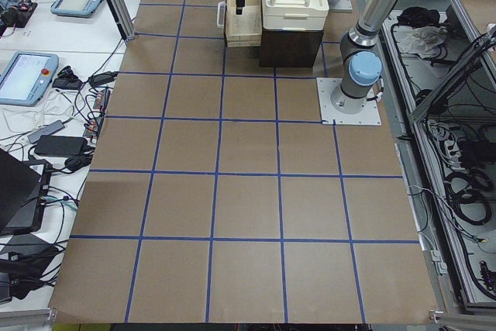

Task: Put scissors in drawer and close it
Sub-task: 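Move the right gripper toward the grey-orange scissors on the table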

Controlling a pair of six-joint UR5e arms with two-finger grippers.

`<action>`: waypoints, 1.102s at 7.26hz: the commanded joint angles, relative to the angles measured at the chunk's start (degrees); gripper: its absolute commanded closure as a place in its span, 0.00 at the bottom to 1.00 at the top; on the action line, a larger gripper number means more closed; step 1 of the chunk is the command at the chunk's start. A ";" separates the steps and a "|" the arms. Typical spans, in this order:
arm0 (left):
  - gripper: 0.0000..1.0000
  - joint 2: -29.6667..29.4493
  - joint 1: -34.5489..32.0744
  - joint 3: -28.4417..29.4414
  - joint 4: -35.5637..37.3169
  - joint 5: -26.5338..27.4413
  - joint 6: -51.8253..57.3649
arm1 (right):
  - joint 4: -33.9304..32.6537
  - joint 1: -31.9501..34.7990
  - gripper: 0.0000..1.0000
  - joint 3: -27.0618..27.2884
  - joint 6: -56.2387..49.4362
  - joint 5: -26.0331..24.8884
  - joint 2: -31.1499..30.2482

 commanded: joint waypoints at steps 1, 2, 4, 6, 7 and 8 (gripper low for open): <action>0.00 0.00 0.00 0.00 0.00 0.00 0.00 | 0.13 0.00 0.00 0.00 0.00 -0.18 -0.07; 0.00 0.00 0.00 0.00 0.00 0.00 0.00 | 0.13 0.00 0.00 0.00 0.00 -0.44 -0.16; 0.00 0.00 0.00 0.00 0.00 0.00 0.00 | -0.22 -0.17 0.00 -0.09 -0.43 -0.53 0.28; 0.00 0.00 0.00 0.00 0.00 0.00 0.00 | -0.83 -0.26 0.00 -0.09 -0.70 0.43 0.45; 0.00 0.09 0.00 0.00 0.00 0.00 0.00 | -1.01 -0.26 0.00 -0.17 -1.14 0.61 0.46; 0.00 0.00 0.00 0.00 0.00 0.00 0.00 | -1.45 -0.26 0.00 -0.09 -5.23 0.61 0.54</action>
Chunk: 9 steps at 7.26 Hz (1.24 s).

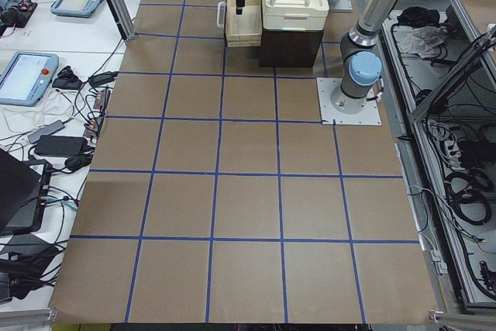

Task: Put scissors in drawer and close it
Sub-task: 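Move the right gripper toward the grey-orange scissors on the table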

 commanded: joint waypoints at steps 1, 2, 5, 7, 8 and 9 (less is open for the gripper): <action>0.00 0.05 0.00 0.00 0.00 0.00 0.00 | -0.46 -0.09 0.00 -0.03 -6.62 0.22 0.01; 0.00 -0.04 0.00 0.00 0.00 0.00 0.00 | -0.46 -0.44 0.00 -0.12 -7.61 0.22 0.01; 0.00 0.05 0.00 0.00 0.00 0.00 0.00 | -1.96 -4.11 0.00 -0.12 -23.48 1.18 0.19; 0.00 0.05 0.00 0.00 0.00 0.00 0.00 | -1.78 -9.47 0.00 -0.20 -32.80 2.94 0.97; 0.00 0.05 0.00 0.00 0.00 0.00 0.00 | -1.95 -11.33 0.00 -0.29 -39.80 2.94 1.85; 0.00 -0.04 0.00 0.00 0.00 0.00 0.00 | -2.04 -13.61 0.00 -0.29 -47.18 2.86 2.82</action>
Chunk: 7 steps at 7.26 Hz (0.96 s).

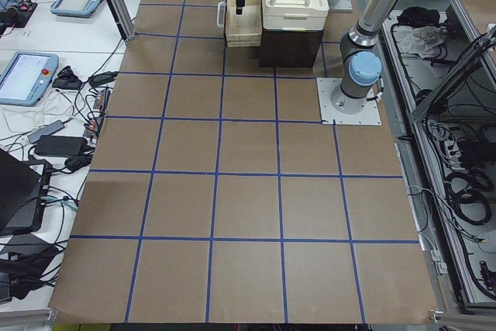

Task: Put scissors in drawer and close it
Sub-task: 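Move the right gripper toward the grey-orange scissors on the table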

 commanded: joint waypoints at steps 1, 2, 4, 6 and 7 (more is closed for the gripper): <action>0.00 0.03 0.00 0.00 0.00 0.00 0.00 | -0.20 -5.77 0.00 -0.22 -19.42 0.04 3.01; 0.00 0.03 0.00 0.00 0.00 0.00 0.00 | -2.29 -8.32 0.00 -0.22 -32.14 -0.30 5.03; 0.00 0.03 0.00 0.00 0.00 0.00 0.00 | -3.90 -9.31 0.00 0.48 -36.76 -4.16 5.58; 0.00 0.03 0.00 0.00 0.00 0.00 0.00 | -6.42 -9.40 0.00 0.48 -38.15 -3.47 7.93; 0.00 0.03 0.00 0.00 0.00 0.00 0.00 | -10.88 -10.62 0.00 0.48 -49.04 -3.30 10.82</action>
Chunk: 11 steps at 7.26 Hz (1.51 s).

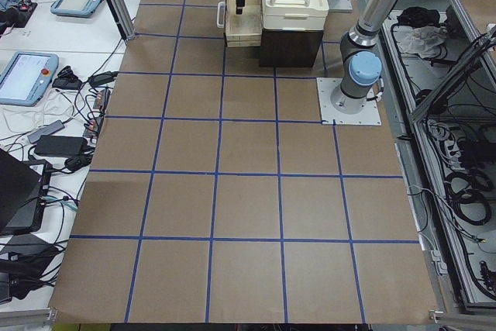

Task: Put scissors in drawer and close it
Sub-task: 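Lower the right gripper over the scissors handles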

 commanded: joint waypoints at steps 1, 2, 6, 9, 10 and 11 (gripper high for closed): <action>0.00 0.00 0.00 0.00 -0.17 0.00 0.00 | -4.31 -4.08 0.00 0.03 -18.07 0.95 4.84; 0.00 0.00 0.00 0.00 -0.17 0.00 0.00 | -4.58 -6.38 0.00 0.03 -18.86 2.44 6.95; 0.00 0.00 0.00 0.00 -0.35 0.00 0.00 | -10.99 -7.98 0.00 -0.06 -19.13 2.37 13.29; 0.00 0.00 0.00 0.00 -0.35 0.00 0.00 | -21.34 -9.82 0.00 -0.32 -28.87 2.28 20.92; 0.00 0.00 0.00 0.00 -0.35 0.00 0.00 | -21.54 -9.91 0.00 -0.58 -30.80 2.19 21.47; 0.00 0.00 0.00 0.00 -0.35 0.00 0.00 | -21.63 -9.83 0.00 -0.50 -31.35 2.19 21.74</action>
